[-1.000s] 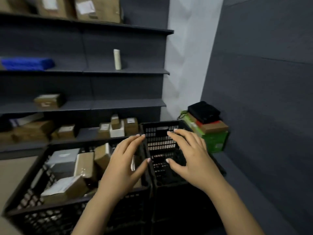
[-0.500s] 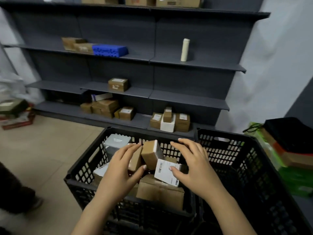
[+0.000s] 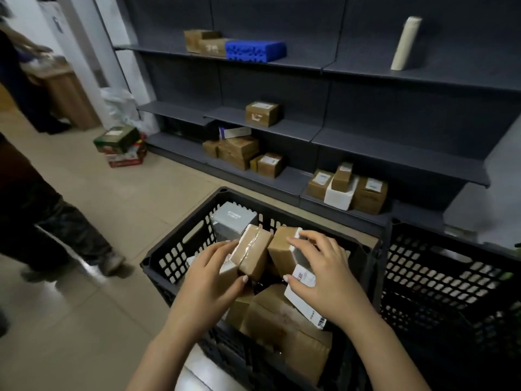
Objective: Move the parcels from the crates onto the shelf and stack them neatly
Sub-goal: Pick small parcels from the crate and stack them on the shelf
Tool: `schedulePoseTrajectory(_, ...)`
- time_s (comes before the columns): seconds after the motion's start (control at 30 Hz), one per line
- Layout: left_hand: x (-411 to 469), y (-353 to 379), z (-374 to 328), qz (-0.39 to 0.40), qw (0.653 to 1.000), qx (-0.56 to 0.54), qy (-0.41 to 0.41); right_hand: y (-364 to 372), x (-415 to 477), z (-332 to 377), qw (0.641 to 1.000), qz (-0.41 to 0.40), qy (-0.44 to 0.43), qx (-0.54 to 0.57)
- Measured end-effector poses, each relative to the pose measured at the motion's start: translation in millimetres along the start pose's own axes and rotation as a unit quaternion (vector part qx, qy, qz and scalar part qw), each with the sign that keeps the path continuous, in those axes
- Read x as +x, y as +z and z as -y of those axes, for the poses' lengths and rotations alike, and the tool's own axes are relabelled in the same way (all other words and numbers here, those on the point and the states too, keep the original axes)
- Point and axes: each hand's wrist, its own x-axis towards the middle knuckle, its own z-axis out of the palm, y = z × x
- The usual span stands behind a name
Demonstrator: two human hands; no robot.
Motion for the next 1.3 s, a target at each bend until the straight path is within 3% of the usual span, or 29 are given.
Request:
schedulePoseTrajectory(0.3,40,6,45,0.026,0.999,-0.004,-0.041,38,48,-7,0.999,0.035,0.002,0.004)
schedulePoseTrajectory(0.47,78,13,84,0.077,0.996,-0.004,-0.041,67,78,-8,0.998,0.034,0.056,-0.012)
schedulePoseTrajectory(0.67,127,43,104,0.172,0.984,-0.017,0.035,87,84,-34,0.979,0.02,0.195,-0.051)
schedulePoseTrajectory(0.9,151,95,90,0.312,0.935,-0.042,0.163,96,35,-51,0.931,0.005,0.352,-0.092)
schedulePoseTrajectory(1.1,148,131,72,0.334,0.912,-0.046,0.235,94,4,-58,0.909,0.025,0.403,-0.103)
schedulePoseTrajectory(1.3,125,148,56,0.366,0.897,-0.024,0.245,101,-4,-59,0.923,0.027,0.374,-0.089)
